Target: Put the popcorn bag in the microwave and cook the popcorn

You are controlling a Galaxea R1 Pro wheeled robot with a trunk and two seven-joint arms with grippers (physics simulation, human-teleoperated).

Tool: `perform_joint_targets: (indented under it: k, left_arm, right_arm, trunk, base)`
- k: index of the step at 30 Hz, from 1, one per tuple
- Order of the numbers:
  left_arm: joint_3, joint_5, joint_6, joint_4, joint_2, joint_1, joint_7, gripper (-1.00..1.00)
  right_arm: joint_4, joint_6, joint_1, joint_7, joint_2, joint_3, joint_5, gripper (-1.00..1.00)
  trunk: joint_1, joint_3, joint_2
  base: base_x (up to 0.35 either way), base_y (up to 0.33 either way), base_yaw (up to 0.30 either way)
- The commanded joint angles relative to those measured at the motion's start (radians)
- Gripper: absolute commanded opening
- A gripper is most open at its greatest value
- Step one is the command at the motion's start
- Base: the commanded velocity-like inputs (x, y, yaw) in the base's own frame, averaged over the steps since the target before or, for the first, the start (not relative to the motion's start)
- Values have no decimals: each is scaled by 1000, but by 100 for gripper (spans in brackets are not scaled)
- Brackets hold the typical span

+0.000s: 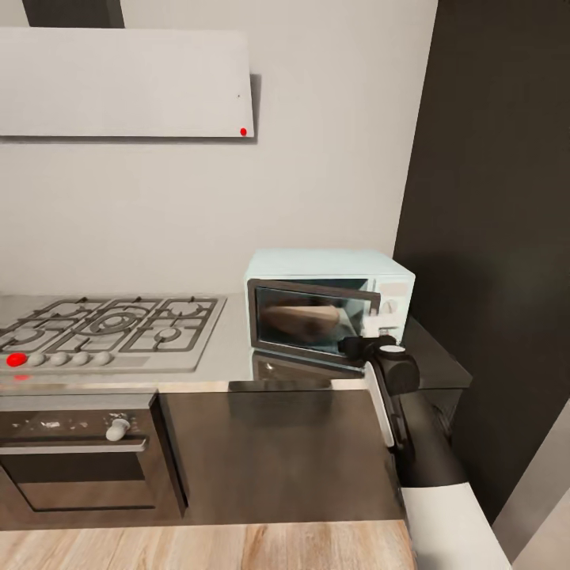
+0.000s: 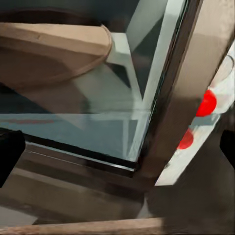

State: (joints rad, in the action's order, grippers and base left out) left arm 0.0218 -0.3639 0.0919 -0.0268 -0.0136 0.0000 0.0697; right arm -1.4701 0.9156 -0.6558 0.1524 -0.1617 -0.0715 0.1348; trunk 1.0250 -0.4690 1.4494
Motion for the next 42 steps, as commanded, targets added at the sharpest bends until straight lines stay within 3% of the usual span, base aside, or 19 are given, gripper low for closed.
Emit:
perform_joint_targets:
  k: [1,6,10,17,34,42]
  left_arm:
    - [3,-4,2,-1,0,0,2,100]
    - [3,-4,2,-1,0,0,2,100]
    - [3,-4,2,-1,0,0,2,100]
    - [3,-4,2,-1,0,0,2,100]
    - [4,-4,2,-1,1,0,2,100]
    - [9,-1,1,-1,0,0,1,100]
  right_arm:
    - [-2,13,-1,-2,15,0,5,100]
    - [-4,54,-1,-92,112,23,4,100]
    - [-5,78,-1,-161,138,118,6,100]
    - [-4,76,-1,-171,206,140,8,100]
    - [-2,34,-1,-167,205,142,20,100]
    - [-1,7,-1,-179,210,144,17,100]
  trunk:
    - [0,-1,1]
    - [0,-1,1]
    - [0,-1,1]
    - [0,-1,1]
    - [0,-1,1]
    - [0,-1,1]
  base:
    - [0,0,0]
    - [0,0,0]
    - [0,0,0]
    - [0,0,0]
    - [0,0,0]
    - [211,-87,0]
